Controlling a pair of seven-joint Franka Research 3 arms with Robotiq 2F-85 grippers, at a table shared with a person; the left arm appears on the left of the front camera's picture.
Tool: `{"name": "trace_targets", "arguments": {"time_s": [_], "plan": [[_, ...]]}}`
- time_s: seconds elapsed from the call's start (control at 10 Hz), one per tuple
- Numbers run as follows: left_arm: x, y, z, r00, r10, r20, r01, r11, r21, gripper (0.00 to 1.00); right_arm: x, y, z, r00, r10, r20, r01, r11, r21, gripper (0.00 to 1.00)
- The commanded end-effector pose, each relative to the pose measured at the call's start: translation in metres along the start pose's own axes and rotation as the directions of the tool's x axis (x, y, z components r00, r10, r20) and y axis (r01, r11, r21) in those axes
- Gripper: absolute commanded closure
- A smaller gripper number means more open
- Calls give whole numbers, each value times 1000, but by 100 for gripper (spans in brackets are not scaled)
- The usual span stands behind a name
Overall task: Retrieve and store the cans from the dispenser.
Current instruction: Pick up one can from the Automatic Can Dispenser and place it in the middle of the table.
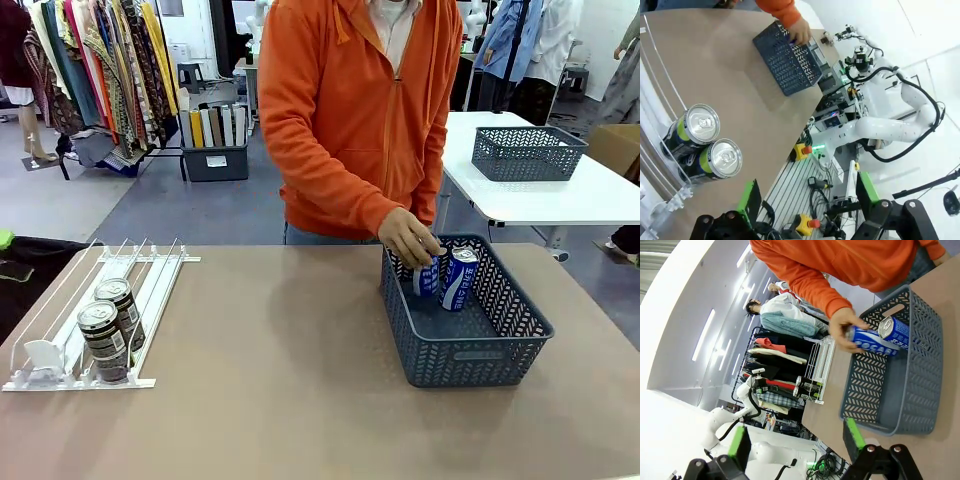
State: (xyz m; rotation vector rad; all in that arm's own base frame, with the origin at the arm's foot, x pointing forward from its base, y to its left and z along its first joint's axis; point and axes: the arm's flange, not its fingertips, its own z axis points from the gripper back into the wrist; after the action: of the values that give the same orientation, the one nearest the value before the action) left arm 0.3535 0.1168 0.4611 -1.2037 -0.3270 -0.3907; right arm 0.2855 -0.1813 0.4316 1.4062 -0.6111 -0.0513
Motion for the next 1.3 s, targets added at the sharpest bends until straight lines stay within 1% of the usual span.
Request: {"name": "trace_targets", "arguments": {"time_s": [0.0, 0.3, 0.4, 0.5, 0.6, 0.7, 0.8, 0.9, 1.0, 1.1, 1.2], "plan": [[-5, 0, 4, 1000, 3, -10, -3, 1000, -2, 0, 3, 2, 0, 1000, 13, 1, -13, 1000, 6, 0], [-5, 0, 4, 1000, 3, -10, -3, 1000, -2, 0, 3, 2, 0, 1000, 13, 1, -13, 1000, 6, 0], [-2, 1, 3, 1000, 6, 6, -6, 1000, 2, 0, 3, 2, 0, 1000, 13, 1, -13, 1000, 6, 0], [10, -24, -16, 995, 67, -73, -55, 986, 155, 0, 3, 2, 0, 1000, 13, 1, -13, 1000, 6, 0], [20, -52, -40, 985, 109, -137, -62, 949, 308, 0, 3, 2, 0, 1000, 13, 1, -13, 1000, 6, 0], [31, -80, -70, 959, 222, -174, -96, 837, 539, 0, 3, 2, 0, 1000, 13, 1, -13, 1000, 6, 0], [40, -95, -96, 932, 318, -176, -102, 693, 714, 0, 3, 2, 0, 1000, 13, 1, -13, 1000, 6, 0], [44, -104, -116, 925, 334, -181, -61, 600, 798, 0, 3, 2, 0, 1000, 13, 1, -13, 1000, 6, 0], [47, -107, -126, 930, 343, -129, -57, 483, 874, 0, 3, 2, 0, 1000, 13, 1, -13, 1000, 6, 0], [47, -110, -132, 936, 335, -111, -50, 439, 897, 0, 3, 2, 0, 1000, 13, 1, -13, 1000, 6, 0], [44, -109, -135, 933, 351, -80, -67, 389, 919, 0, 3, 2, 0, 1000, 13, 1, -13, 1000, 6, 0]]}}
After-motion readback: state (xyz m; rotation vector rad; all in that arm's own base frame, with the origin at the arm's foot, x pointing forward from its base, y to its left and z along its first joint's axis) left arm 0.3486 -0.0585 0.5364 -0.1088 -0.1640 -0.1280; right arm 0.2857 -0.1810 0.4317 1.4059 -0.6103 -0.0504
